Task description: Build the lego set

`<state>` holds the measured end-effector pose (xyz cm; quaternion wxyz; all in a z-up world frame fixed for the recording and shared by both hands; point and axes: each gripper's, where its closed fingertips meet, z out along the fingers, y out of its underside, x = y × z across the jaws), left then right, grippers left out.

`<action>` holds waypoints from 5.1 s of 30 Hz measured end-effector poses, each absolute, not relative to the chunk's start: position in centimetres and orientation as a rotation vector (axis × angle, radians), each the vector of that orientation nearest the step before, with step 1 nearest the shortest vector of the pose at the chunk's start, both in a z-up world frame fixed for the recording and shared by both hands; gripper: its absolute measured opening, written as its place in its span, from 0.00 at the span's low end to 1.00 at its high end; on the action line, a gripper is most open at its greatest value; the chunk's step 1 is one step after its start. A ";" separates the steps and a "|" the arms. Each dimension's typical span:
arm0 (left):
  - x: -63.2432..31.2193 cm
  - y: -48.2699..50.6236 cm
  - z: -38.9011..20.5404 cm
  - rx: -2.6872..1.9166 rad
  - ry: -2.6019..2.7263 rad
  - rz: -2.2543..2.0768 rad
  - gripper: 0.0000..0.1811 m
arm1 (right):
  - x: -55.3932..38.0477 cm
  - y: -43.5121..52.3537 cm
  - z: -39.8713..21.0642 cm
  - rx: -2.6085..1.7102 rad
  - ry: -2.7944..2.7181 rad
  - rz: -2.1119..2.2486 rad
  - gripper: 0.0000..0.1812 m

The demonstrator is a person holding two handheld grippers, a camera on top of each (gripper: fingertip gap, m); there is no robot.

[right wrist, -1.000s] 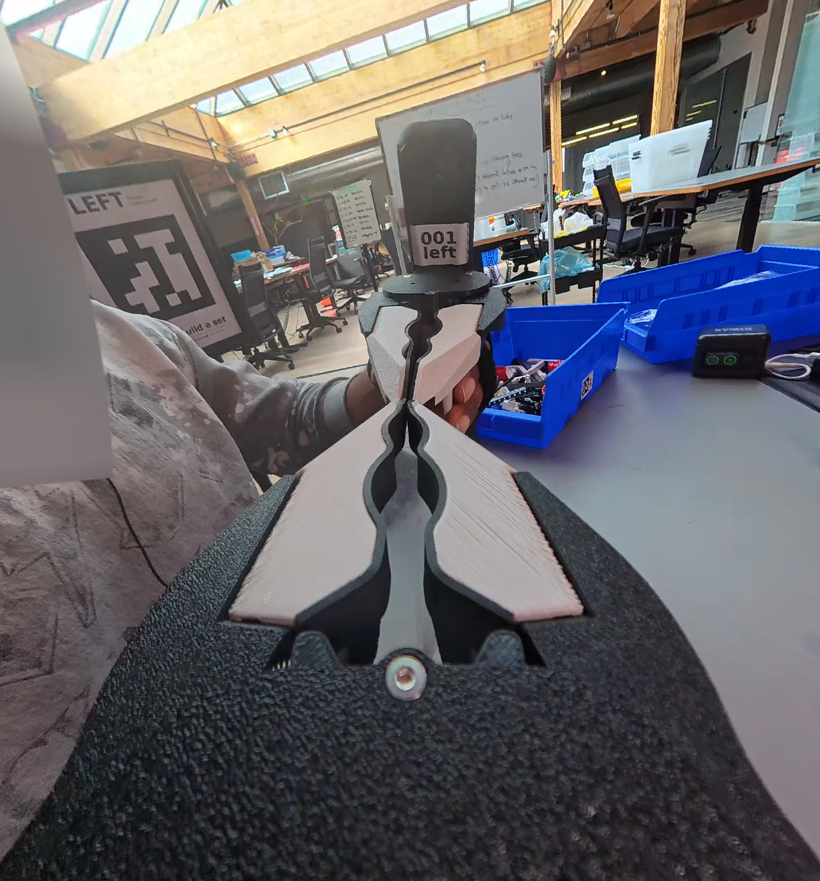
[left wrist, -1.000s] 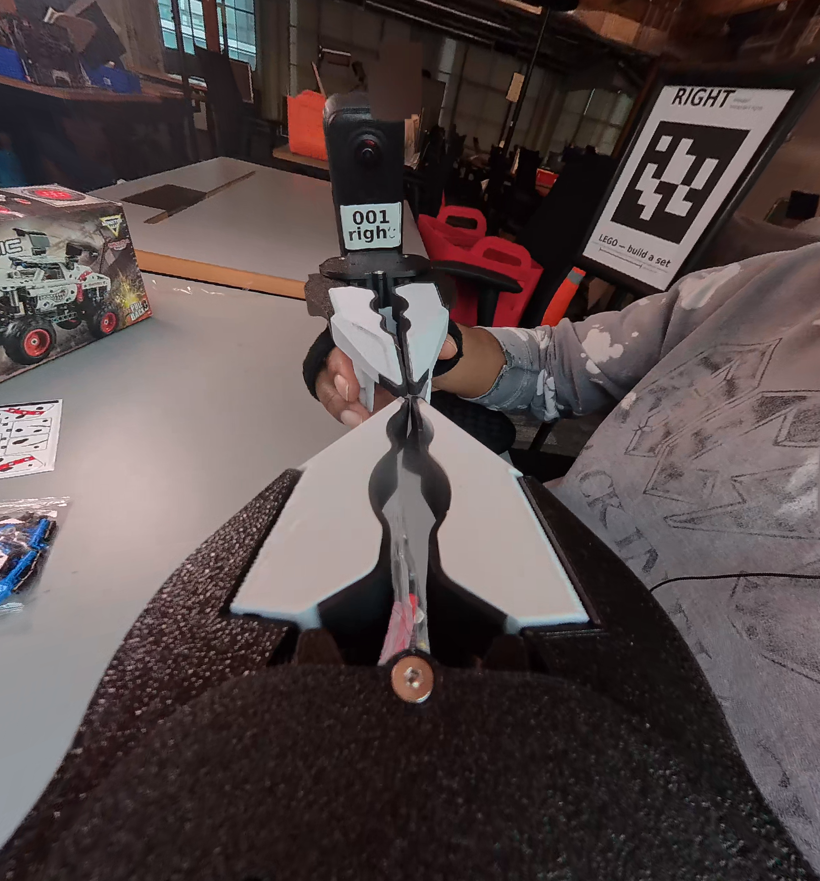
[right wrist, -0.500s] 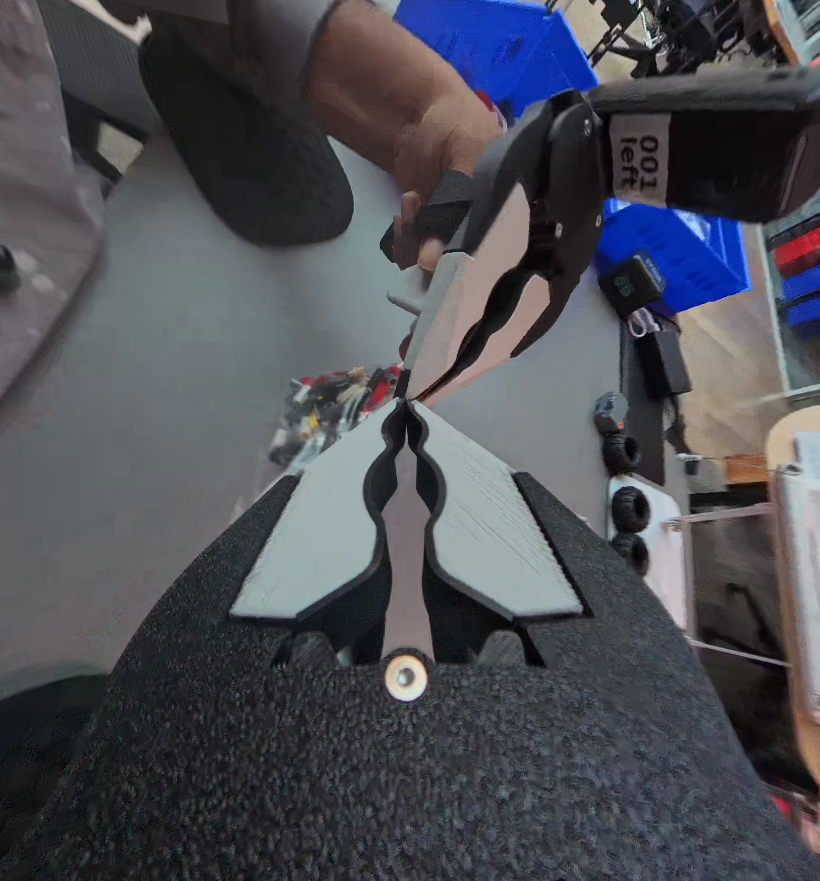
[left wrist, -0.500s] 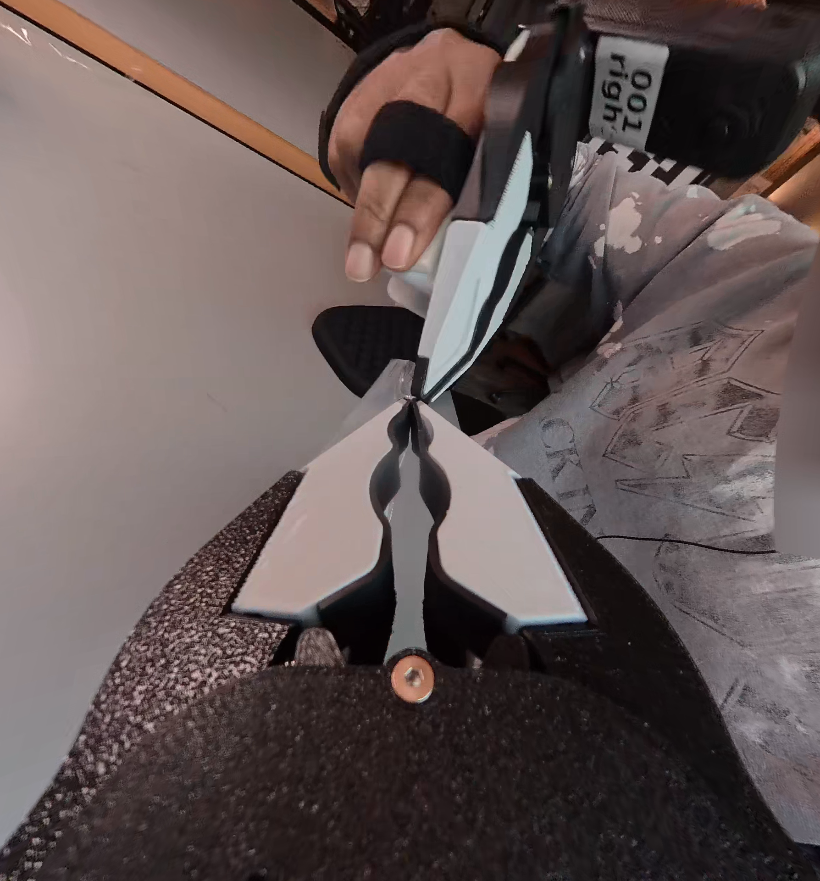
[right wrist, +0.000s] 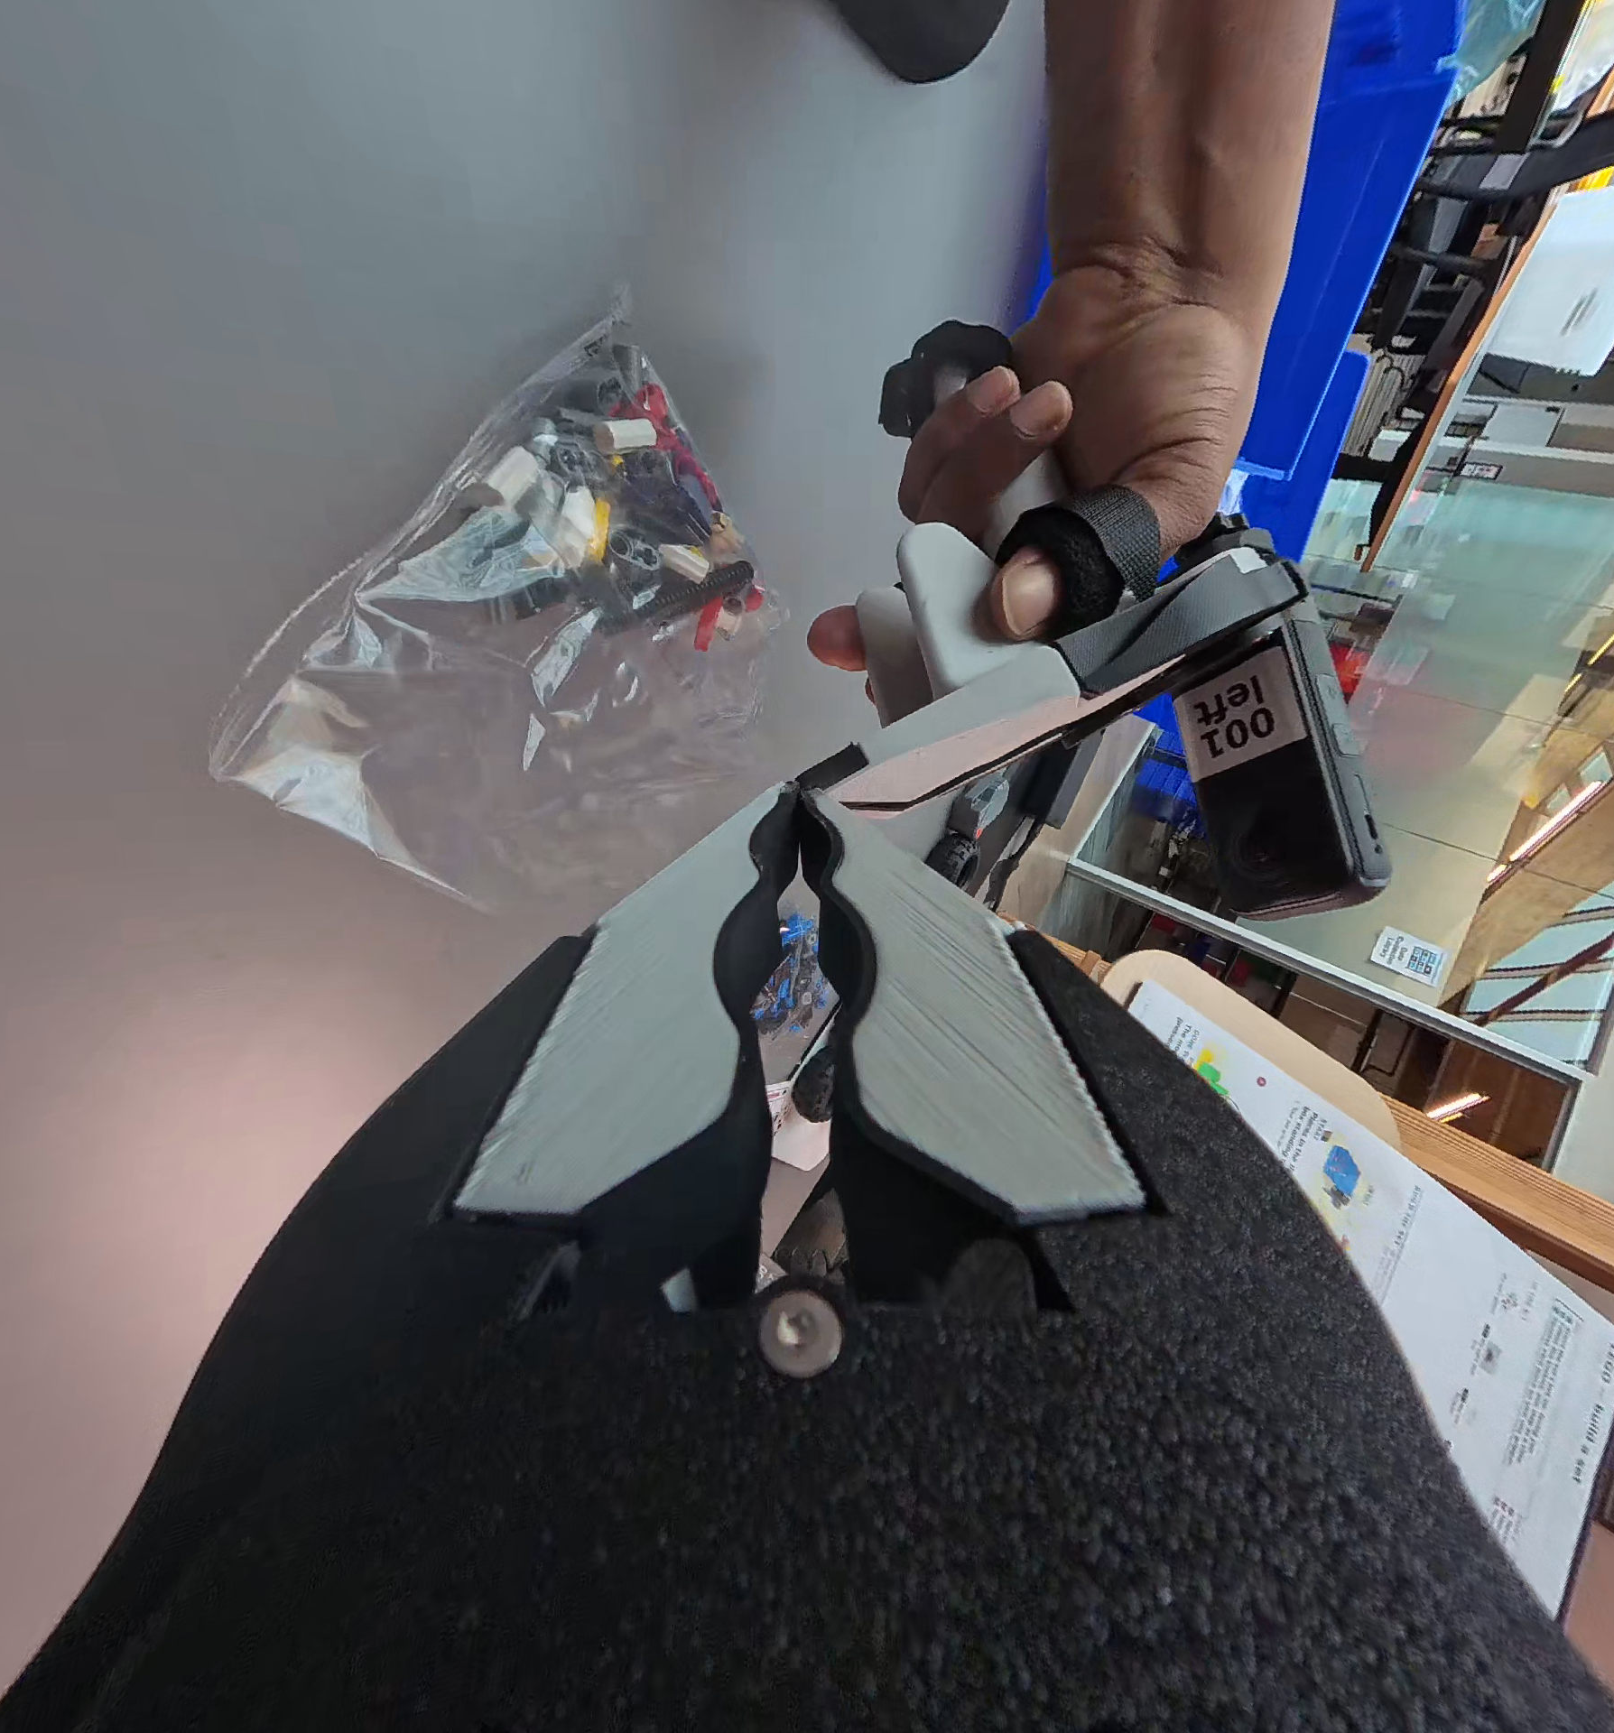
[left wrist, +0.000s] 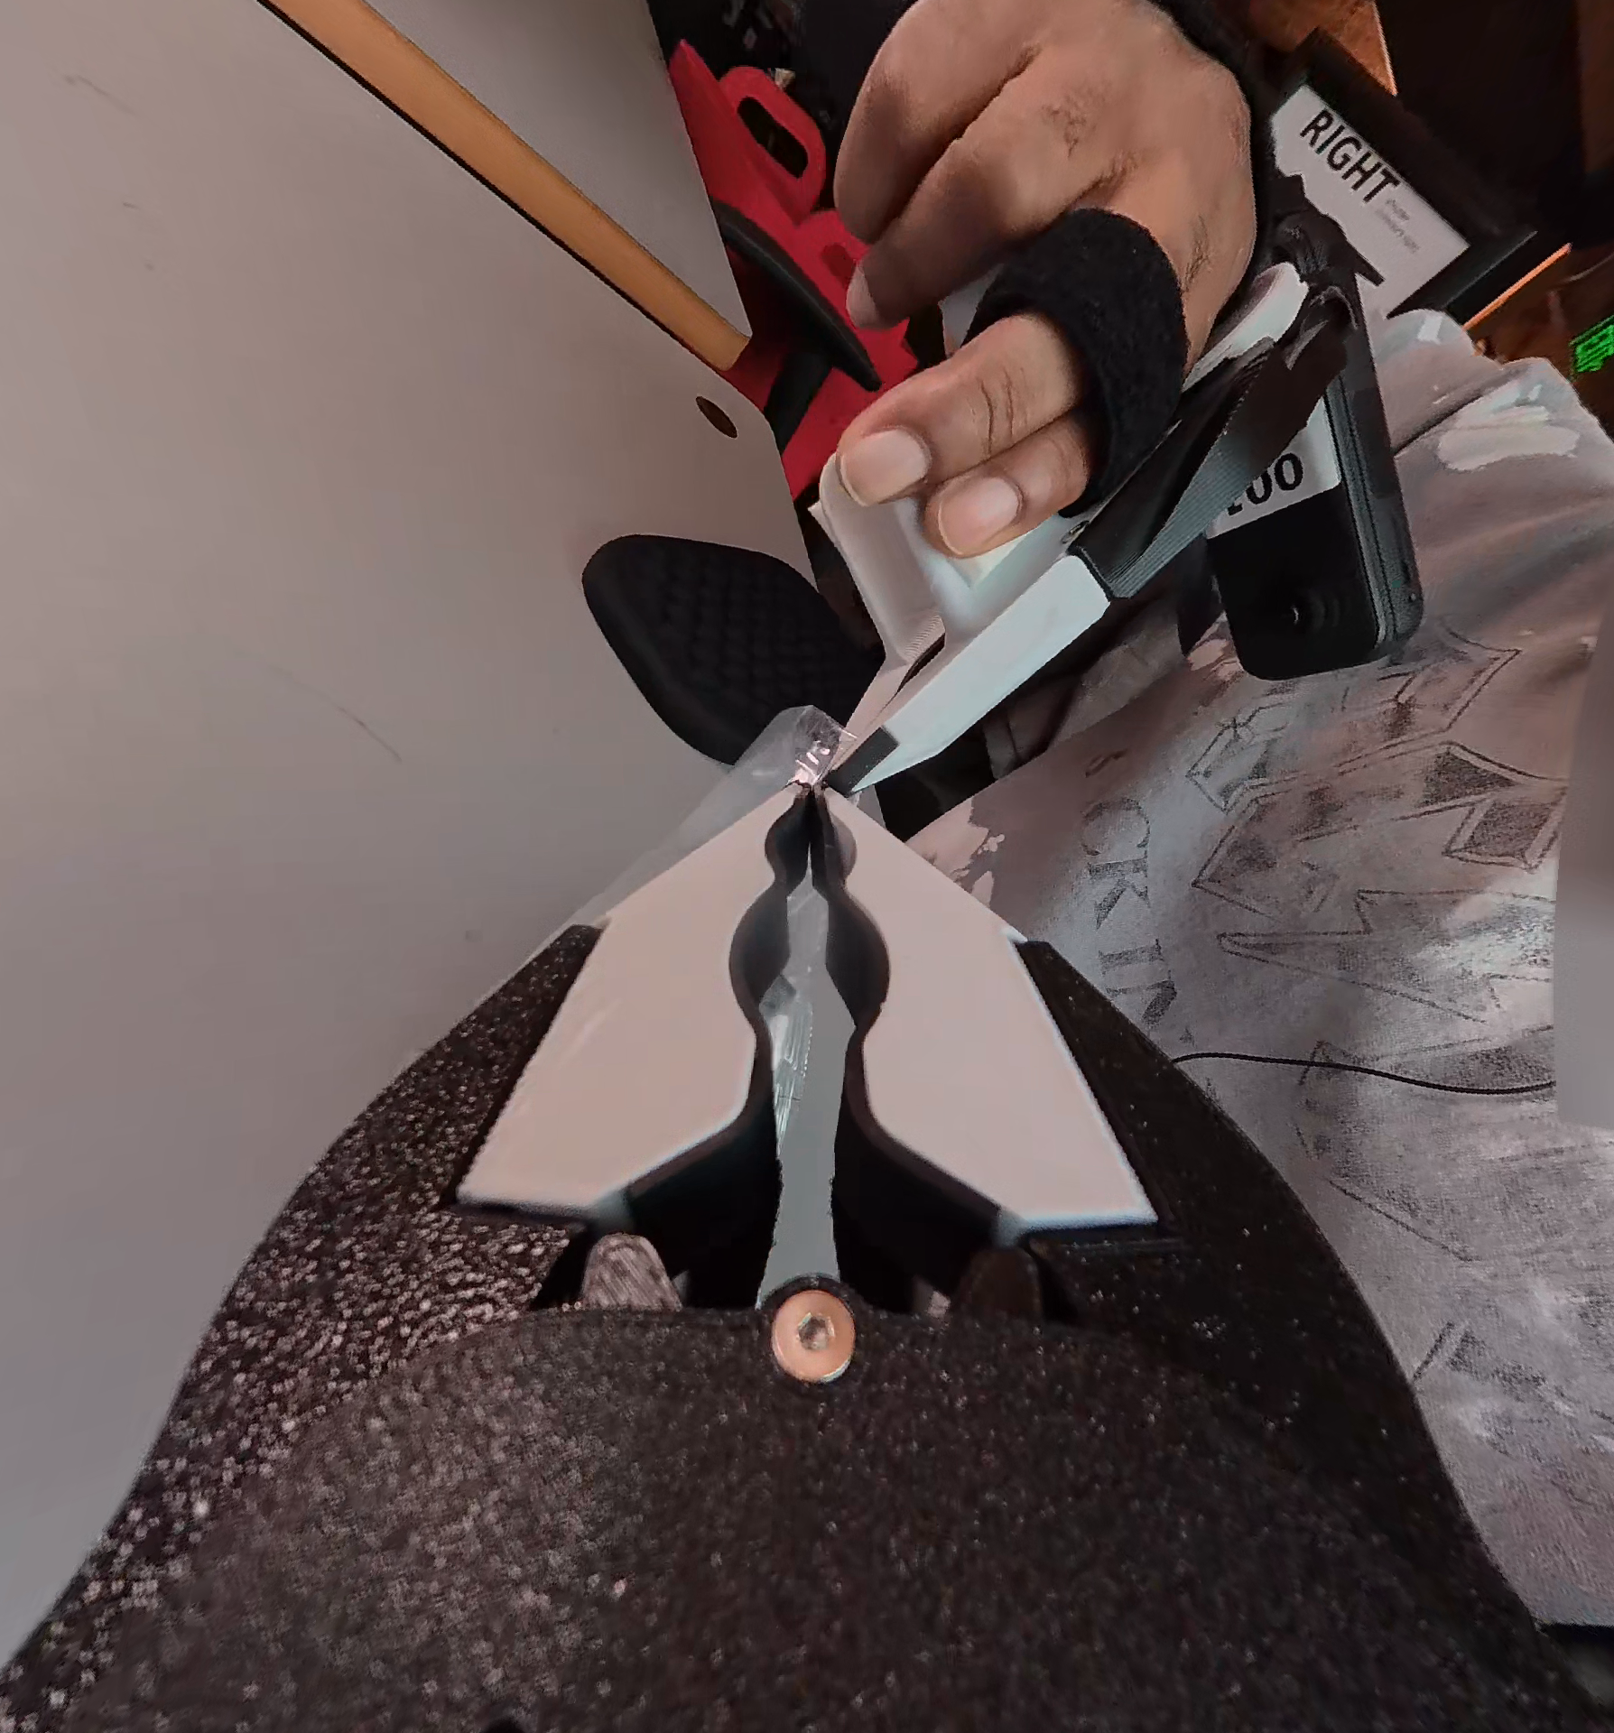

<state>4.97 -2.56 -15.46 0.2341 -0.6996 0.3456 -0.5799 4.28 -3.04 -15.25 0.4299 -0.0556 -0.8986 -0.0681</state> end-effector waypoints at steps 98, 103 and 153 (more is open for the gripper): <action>-0.7 -4.0 -11.2 -1.517 0.853 -1.156 0.25 | 4.0 -2.2 -8.8 -1.354 -1.791 1.176 0.03; -0.7 -3.5 -10.2 -1.497 0.821 -1.100 0.02 | 2.3 -2.4 -8.9 -1.331 -1.728 1.209 0.04; -2.9 -1.9 -11.3 -1.544 0.658 -1.220 0.12 | 5.0 -1.1 -10.2 -1.308 -1.168 1.594 0.00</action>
